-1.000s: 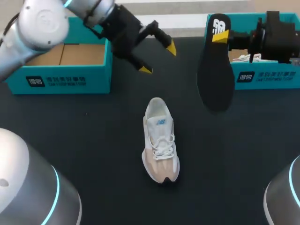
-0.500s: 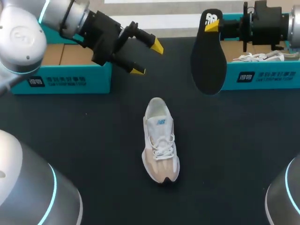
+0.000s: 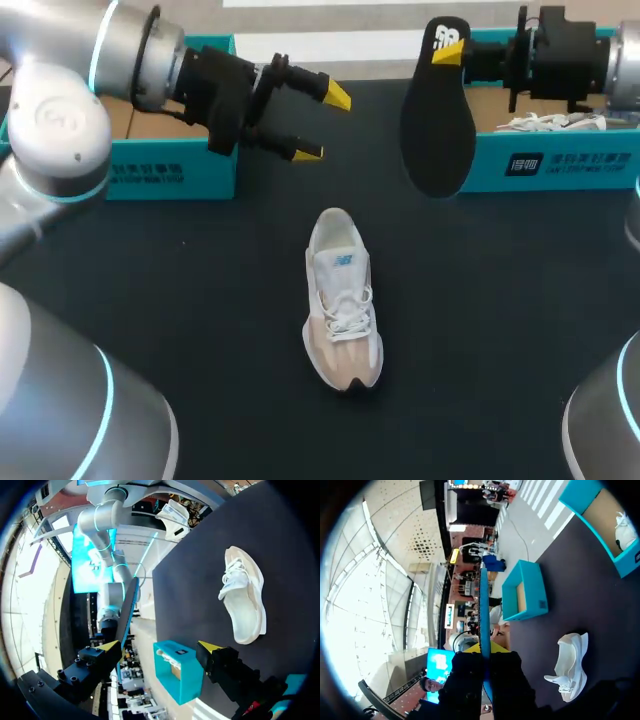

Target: Take the shoe out of the shoebox, open the shoe tongue, remove and reinsert the insole, then place the shoe into the shoebox

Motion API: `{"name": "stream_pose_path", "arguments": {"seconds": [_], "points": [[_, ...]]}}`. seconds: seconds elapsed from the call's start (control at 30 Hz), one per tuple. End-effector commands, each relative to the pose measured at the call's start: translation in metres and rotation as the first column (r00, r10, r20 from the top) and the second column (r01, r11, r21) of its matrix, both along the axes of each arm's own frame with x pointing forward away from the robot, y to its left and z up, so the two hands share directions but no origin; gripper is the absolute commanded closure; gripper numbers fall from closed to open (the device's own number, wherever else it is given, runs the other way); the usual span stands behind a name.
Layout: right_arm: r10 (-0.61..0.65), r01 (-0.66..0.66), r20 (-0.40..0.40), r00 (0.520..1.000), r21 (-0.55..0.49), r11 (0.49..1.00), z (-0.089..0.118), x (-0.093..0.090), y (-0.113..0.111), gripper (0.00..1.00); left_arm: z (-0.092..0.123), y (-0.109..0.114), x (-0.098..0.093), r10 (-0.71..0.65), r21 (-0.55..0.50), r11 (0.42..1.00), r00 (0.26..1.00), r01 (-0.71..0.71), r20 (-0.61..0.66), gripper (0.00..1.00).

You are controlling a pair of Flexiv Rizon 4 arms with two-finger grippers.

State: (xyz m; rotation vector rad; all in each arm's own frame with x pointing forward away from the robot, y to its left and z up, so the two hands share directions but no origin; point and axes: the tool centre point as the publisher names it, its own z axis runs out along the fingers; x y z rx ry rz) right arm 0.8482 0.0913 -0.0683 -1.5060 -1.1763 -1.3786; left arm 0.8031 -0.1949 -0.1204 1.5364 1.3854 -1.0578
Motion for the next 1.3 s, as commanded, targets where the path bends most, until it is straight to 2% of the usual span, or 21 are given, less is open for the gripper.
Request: {"name": "stream_pose_path", "arguments": {"seconds": [0.03, 0.47, 0.63, 0.93, 1.13, 1.17, 1.23, 1.3], "points": [[0.017, -0.016, -0.025, 1.0, 0.022, 1.0, -0.009, 0.017, 0.015, 1.0, -0.008, 0.003, -0.011, 0.035, -0.246, 0.969, 0.999, -0.025, 0.035, 0.0], [0.011, 0.015, -0.225, 0.974, 0.113, 0.993, -0.037, 0.018, 0.056, 1.0, -0.01, 0.002, -0.01, 0.131, -0.307, 0.945, 0.99, -0.11, 0.046, 0.0], [-0.01, 0.035, -0.224, 0.975, 0.11, 0.993, -0.041, 0.02, 0.065, 1.0, -0.009, -0.006, -0.003, 0.201, -0.345, 0.92, 0.979, -0.185, 0.013, 0.0], [0.032, -0.008, -0.234, 0.972, 0.105, 0.994, -0.047, 0.024, 0.077, 1.0, 0.001, -0.021, 0.003, 0.178, -0.372, 0.915, 0.984, -0.158, 0.021, 0.0], [0.049, -0.026, -0.234, 0.971, 0.104, 0.994, -0.049, 0.025, 0.081, 1.0, -0.001, -0.026, 0.005, 0.161, -0.367, 0.919, 0.987, -0.141, 0.025, 0.24], [0.05, -0.027, -0.234, 0.971, 0.104, 0.994, -0.05, 0.026, 0.081, 1.0, -0.002, -0.027, 0.005, 0.157, -0.365, 0.921, 0.987, -0.138, 0.021, 0.29], [0.051, -0.027, -0.233, 0.971, 0.105, 0.994, -0.05, 0.026, 0.082, 1.0, -0.003, -0.028, 0.004, 0.15, -0.362, 0.923, 0.988, -0.133, 0.02, 0.49], [0.053, -0.029, -0.233, 0.971, 0.106, 0.994, -0.052, 0.026, 0.083, 1.0, -0.004, -0.029, 0.004, 0.146, -0.36, 0.924, 0.989, -0.129, 0.019, 0.57]]}}
